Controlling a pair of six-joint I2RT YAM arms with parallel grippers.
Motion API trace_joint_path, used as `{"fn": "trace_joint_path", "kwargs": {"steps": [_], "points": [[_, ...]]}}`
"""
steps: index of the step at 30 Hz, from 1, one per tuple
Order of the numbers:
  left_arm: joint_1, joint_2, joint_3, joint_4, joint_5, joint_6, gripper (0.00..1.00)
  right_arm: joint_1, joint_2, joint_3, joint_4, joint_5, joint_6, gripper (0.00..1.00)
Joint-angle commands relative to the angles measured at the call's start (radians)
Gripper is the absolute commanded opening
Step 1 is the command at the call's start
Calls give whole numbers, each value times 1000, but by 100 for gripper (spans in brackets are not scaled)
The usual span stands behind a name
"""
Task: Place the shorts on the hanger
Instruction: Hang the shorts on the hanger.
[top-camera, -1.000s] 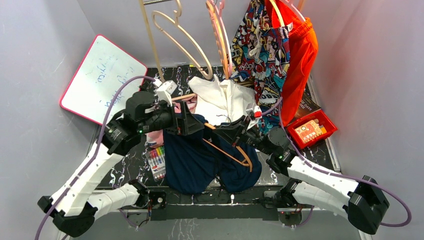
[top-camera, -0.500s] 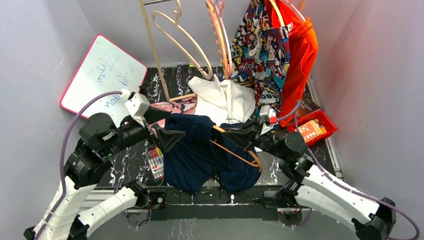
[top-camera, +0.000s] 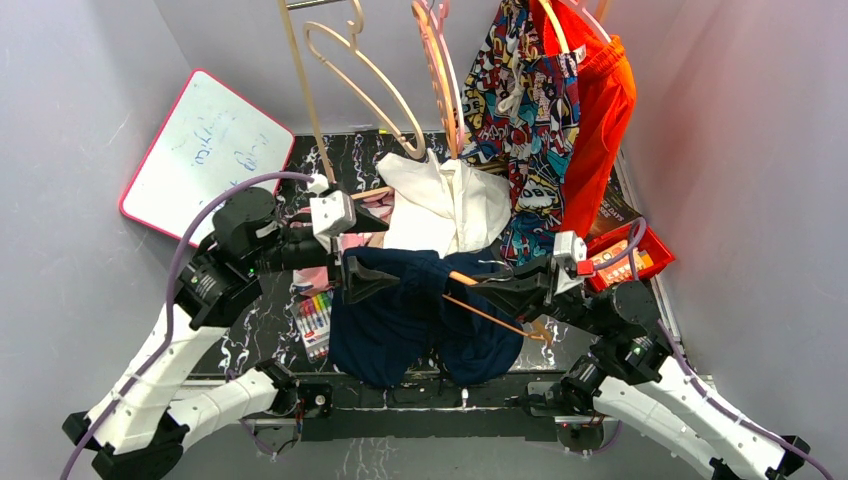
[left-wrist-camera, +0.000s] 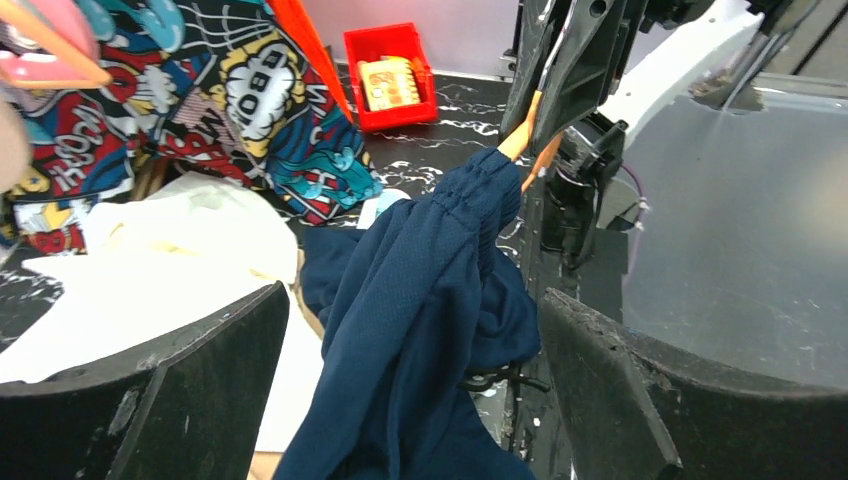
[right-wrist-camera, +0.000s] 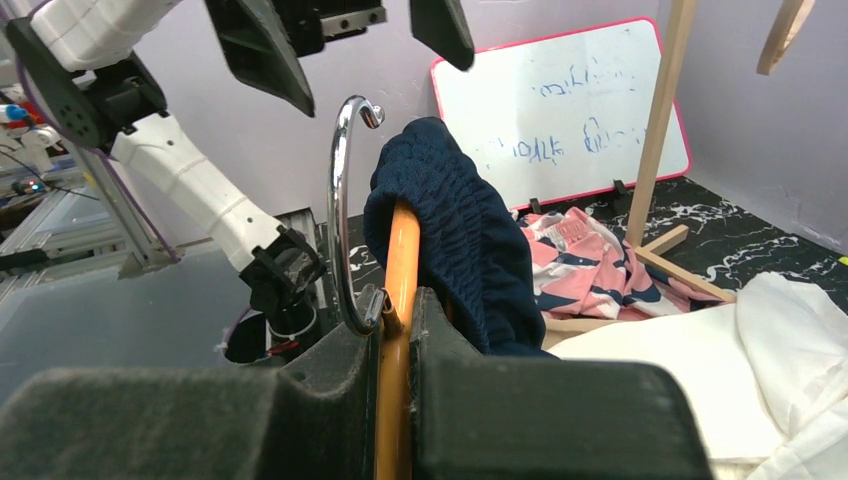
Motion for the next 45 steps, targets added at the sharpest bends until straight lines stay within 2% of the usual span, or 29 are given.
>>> {"fn": "trace_joint_path", "kwargs": {"steps": [1, 7, 15, 26, 36, 45], "points": [[-4, 13, 23, 19, 135, 20, 93, 6, -35, 40, 98, -39, 6, 0], [-22, 50, 34, 8, 185, 47, 90, 5, -47, 49, 60, -70, -3, 0], [-65, 106, 33, -24, 206, 83, 81, 6, -40, 52, 56, -72, -4, 0], [-98, 160, 45, -76, 153, 150, 81, 6, -4, 60, 71, -92, 0, 0], [-120, 210, 42, -116, 170, 168, 69, 6, 25, 93, 48, -119, -17, 0], [-139, 245, 50, -123, 208, 172, 50, 6, 59, 104, 50, -139, -26, 0]]}}
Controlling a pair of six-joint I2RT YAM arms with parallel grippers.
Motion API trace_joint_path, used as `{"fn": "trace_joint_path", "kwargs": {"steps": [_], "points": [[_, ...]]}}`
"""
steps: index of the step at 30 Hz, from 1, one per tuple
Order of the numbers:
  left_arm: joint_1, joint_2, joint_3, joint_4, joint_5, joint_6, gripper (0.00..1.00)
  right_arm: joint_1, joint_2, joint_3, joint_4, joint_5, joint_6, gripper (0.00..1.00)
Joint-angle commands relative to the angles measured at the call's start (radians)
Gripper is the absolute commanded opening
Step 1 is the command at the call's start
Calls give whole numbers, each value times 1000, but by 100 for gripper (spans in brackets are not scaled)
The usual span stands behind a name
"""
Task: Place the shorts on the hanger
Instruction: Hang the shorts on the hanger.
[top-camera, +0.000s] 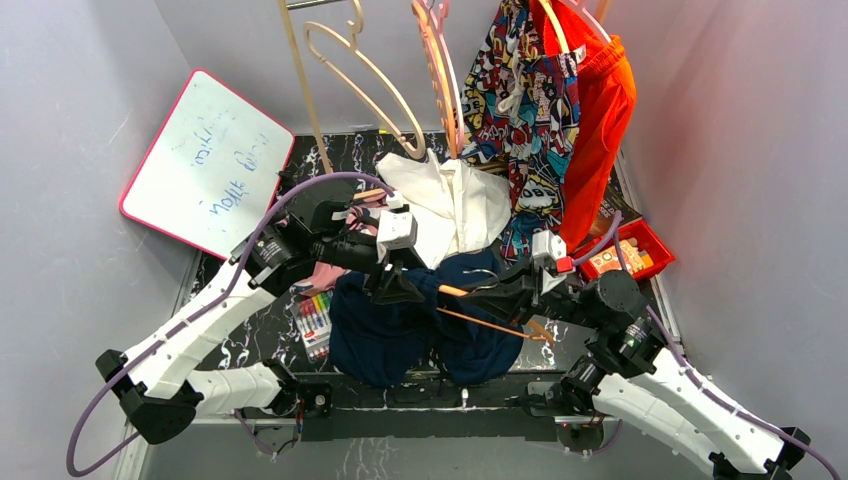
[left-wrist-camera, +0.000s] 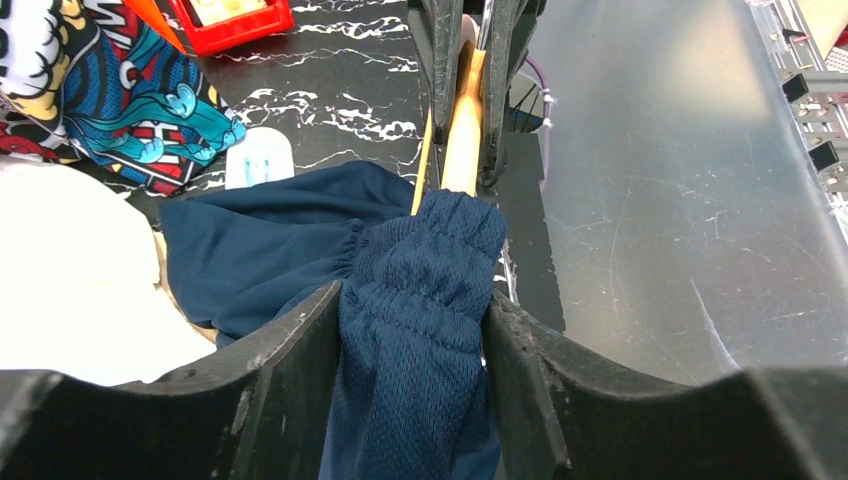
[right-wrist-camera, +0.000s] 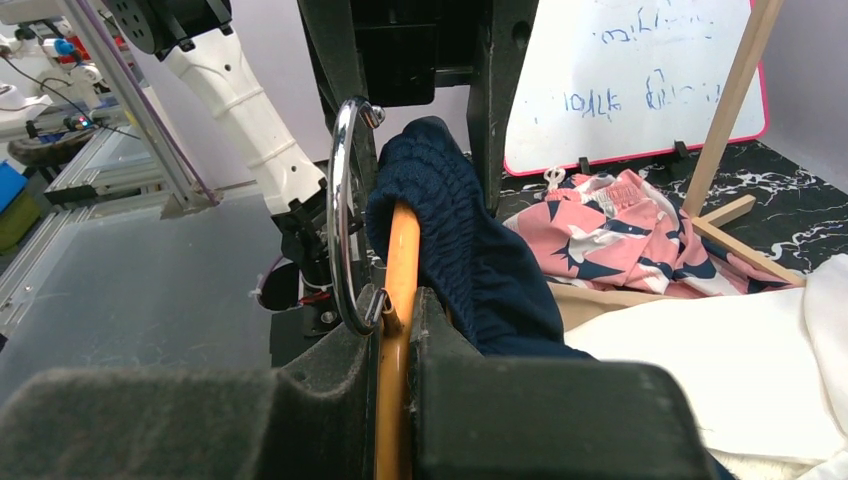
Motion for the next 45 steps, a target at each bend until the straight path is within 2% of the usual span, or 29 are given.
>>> {"fn": "trace_joint_path", "kwargs": {"steps": [1, 4, 8, 12, 13, 16, 18, 20, 26, 34, 37, 45], "points": [[-11, 1, 34, -10, 52, 16, 49, 6, 0, 73, 111, -19, -10, 0], [-12, -3, 31, -10, 54, 19, 40, 6, 5, 76, 111, -20, -11, 0], [-12, -10, 26, -10, 53, 21, 24, 6, 12, 82, 108, -20, -8, 0], [-13, -16, 24, -10, 55, 20, 18, 5, 22, 89, 102, -29, -13, 0], [-13, -16, 25, -10, 54, 18, 20, 6, 23, 91, 96, -31, -15, 0], [-14, -23, 19, -5, 48, 8, 47, 6, 30, 100, 85, -39, -27, 0], [-15, -25, 14, 0, 45, -1, 56, 6, 36, 108, 75, -45, -38, 0], [-17, -28, 12, 2, 46, -6, 57, 6, 45, 121, 56, -54, -58, 0], [-19, -33, 1, -1, 53, -19, 52, 6, 75, 172, -22, -58, -149, 0], [-21, -45, -18, -26, 31, -20, 52, 6, 96, 202, -33, -67, -189, 0], [-23, -35, -18, -35, 38, -20, 45, 6, 103, 198, -23, -77, -183, 0], [-32, -10, -2, -37, 40, -19, 16, 5, 114, 200, -20, -90, -183, 0]]}}
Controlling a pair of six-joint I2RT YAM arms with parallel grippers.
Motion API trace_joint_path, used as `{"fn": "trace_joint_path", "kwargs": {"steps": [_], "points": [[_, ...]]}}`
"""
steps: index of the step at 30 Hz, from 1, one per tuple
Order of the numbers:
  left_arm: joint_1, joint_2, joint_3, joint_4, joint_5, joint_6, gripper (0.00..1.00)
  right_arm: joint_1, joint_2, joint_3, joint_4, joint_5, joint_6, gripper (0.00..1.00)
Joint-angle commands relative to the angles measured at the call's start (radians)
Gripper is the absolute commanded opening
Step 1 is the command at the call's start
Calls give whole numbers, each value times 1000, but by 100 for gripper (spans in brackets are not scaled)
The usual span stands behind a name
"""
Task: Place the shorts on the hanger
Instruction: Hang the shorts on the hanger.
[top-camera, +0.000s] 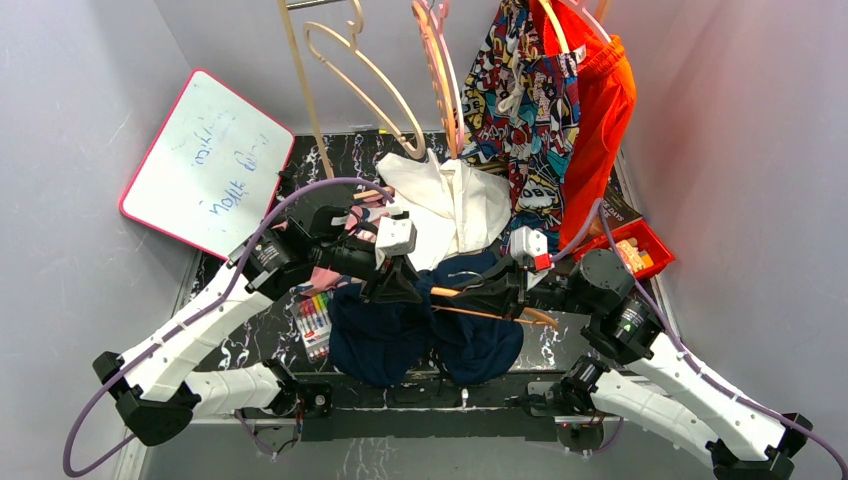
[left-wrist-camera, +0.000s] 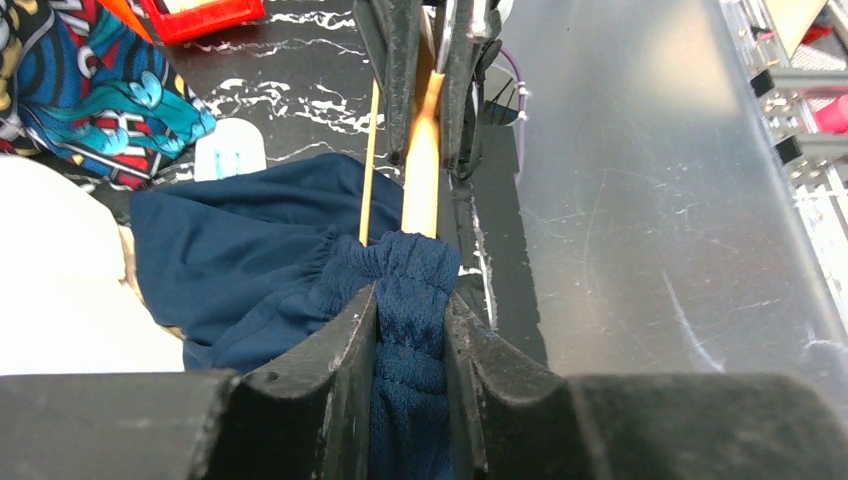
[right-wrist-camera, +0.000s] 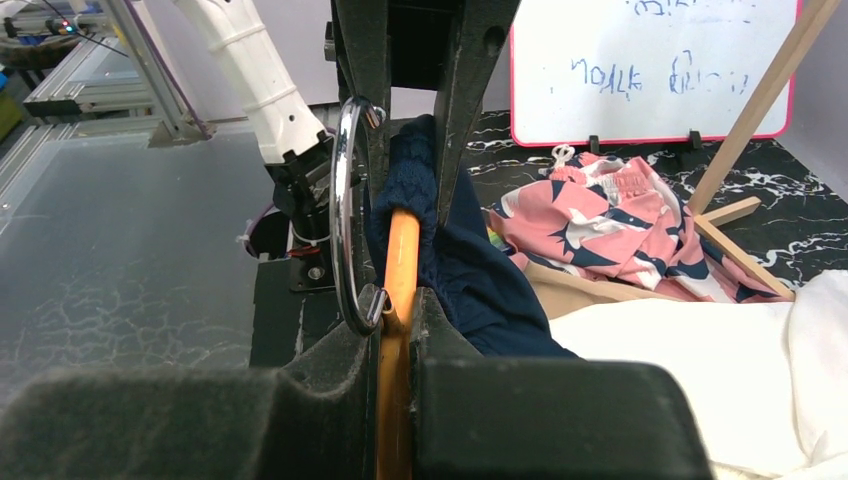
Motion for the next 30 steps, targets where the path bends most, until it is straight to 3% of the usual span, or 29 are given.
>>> {"fn": "trace_joint_path", "kwargs": {"steps": [1, 3, 8, 9, 11, 12, 24, 30], "points": [[-11, 8, 11, -5, 30, 1, 10, 4, -4, 71, 108, -8, -22, 0], [-14, 14, 12, -6, 28, 1, 0, 4, -1, 76, 100, -12, -24, 0], [-17, 19, 12, 3, 21, -10, 2, 4, -3, 79, 90, -12, -27, 0], [-17, 18, 10, 9, 9, -21, 20, 5, -3, 79, 90, -12, -26, 0], [-16, 16, 6, 20, -2, -34, 42, 5, -4, 79, 89, -10, -27, 0], [-17, 17, 6, 22, -5, -38, 46, 5, -4, 79, 89, -7, -28, 0], [-17, 12, -7, 16, -3, -32, 43, 4, -1, 82, 87, -1, -34, 0], [-17, 10, -19, 1, -16, -24, 47, 3, 6, 96, 86, -5, -39, 0]]}}
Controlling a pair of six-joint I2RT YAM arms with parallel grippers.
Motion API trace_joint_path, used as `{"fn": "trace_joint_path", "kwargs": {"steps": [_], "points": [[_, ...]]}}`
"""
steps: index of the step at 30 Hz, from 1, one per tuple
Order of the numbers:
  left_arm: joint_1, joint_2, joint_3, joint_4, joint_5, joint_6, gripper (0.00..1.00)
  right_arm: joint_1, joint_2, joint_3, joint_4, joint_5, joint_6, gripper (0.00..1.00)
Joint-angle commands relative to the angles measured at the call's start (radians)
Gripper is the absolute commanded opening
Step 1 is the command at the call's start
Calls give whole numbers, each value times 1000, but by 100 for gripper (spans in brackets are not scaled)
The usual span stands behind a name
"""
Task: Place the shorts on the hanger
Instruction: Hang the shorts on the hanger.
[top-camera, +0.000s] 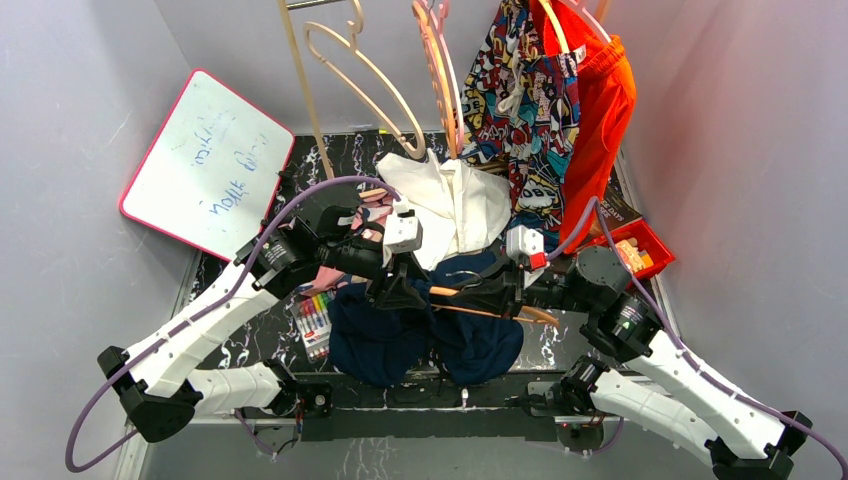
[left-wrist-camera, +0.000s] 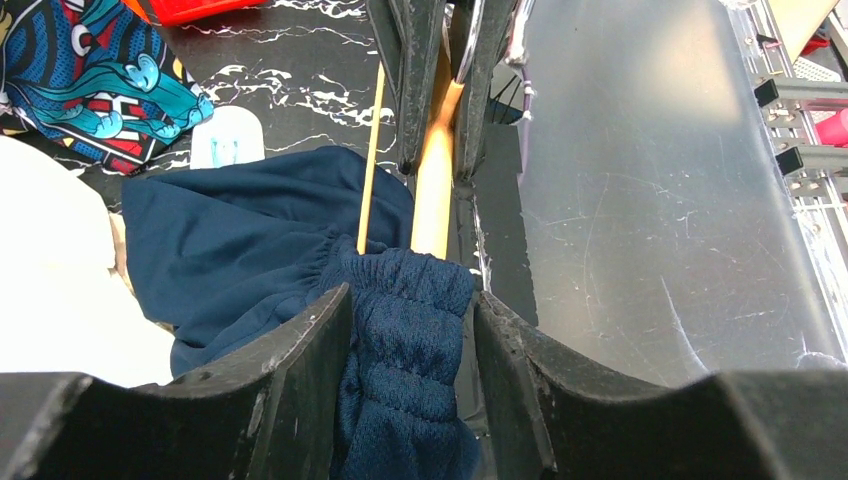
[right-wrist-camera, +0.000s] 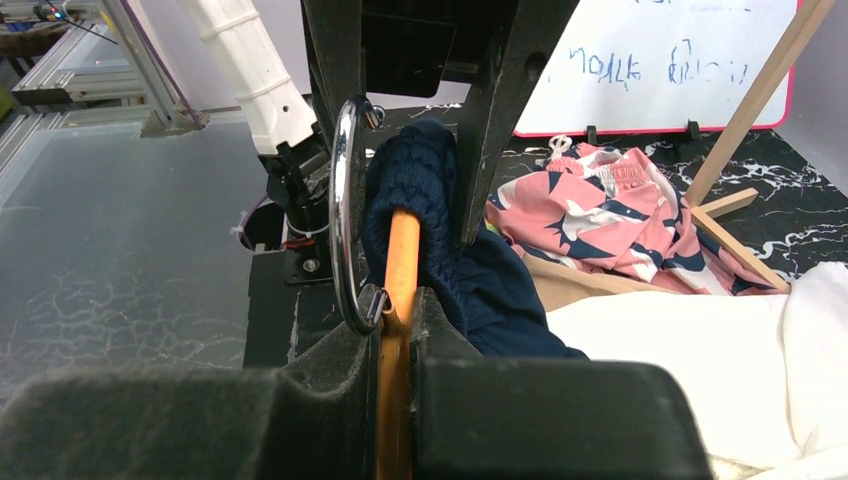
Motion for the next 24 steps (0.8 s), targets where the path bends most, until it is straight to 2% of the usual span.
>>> {"fn": "trace_joint_path", "kwargs": {"steps": [1, 3, 10, 13, 17, 19, 22, 24], "points": [[-5, -13, -15, -15, 6, 11, 47, 5, -9, 87, 112, 0, -18, 0], [-6, -13, -18, -22, 2, 17, 43, 5, -6, 90, 110, -1, -21, 0], [-7, -2, -5, -31, -1, 28, 19, 4, 2, 91, 109, -6, -17, 0], [-7, -6, 7, -25, -7, 29, 0, 4, 2, 89, 105, -4, -13, 0], [-7, -29, -1, 7, -47, 28, 0, 5, 7, 97, 69, 18, -1, 0], [-7, -46, -13, 33, -64, 25, 0, 4, 7, 96, 63, 21, 11, 10], [-7, -75, -38, 88, -76, 4, 0, 4, 2, 91, 62, 21, 28, 32], [-7, -95, -62, 123, -94, -9, 0, 4, 2, 92, 58, 34, 39, 43]]}}
